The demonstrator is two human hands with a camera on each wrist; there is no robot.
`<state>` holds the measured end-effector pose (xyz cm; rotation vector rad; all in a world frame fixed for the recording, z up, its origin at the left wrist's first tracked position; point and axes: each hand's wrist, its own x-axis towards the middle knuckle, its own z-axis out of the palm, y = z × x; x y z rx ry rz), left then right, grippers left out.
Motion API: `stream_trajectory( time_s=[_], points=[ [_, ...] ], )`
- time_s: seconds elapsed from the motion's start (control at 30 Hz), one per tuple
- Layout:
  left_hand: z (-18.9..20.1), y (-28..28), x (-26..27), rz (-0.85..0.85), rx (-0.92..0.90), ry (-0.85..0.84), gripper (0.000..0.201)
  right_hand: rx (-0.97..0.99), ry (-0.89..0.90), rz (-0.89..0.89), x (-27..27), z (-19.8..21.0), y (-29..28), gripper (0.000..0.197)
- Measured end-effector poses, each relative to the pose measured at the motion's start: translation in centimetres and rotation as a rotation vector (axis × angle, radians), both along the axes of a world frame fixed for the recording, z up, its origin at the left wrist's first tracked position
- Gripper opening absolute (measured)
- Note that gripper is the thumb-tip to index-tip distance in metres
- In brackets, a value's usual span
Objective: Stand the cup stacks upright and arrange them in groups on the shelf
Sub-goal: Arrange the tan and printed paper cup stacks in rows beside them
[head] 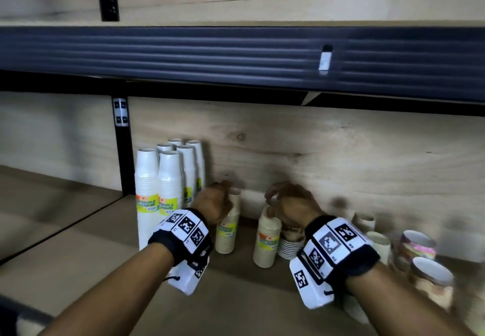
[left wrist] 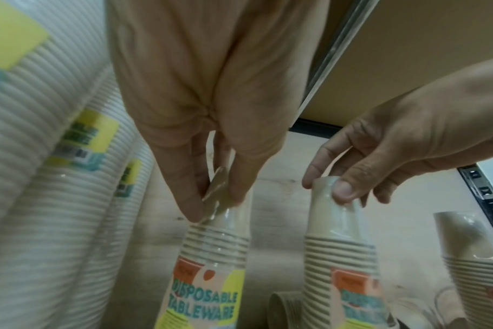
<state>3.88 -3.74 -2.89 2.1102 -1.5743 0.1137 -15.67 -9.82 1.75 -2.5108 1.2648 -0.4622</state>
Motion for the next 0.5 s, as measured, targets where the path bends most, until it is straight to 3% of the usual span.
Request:
stream_trajectory(
  time_s=[0.23,0.37,0.5],
  points=[
    [-0.4,-0.1,0.8,0.065,0.026,0.079,0.047,-0.053,-0.092,0.020,3.1,-1.7,-0.5,0.034],
    [-0.8,-0.1,1.2,0.039,-0.016,0.263,0.045,-0.066,-0.122,0.028,3.7,-2.0,-0.8,0.033],
    [-1.2,-0.4,1.9,0.061,-0.014,0.243,0.048,-0.033,-0.159,0.042,3.9,-2.3,-1.0,0.033]
  ],
)
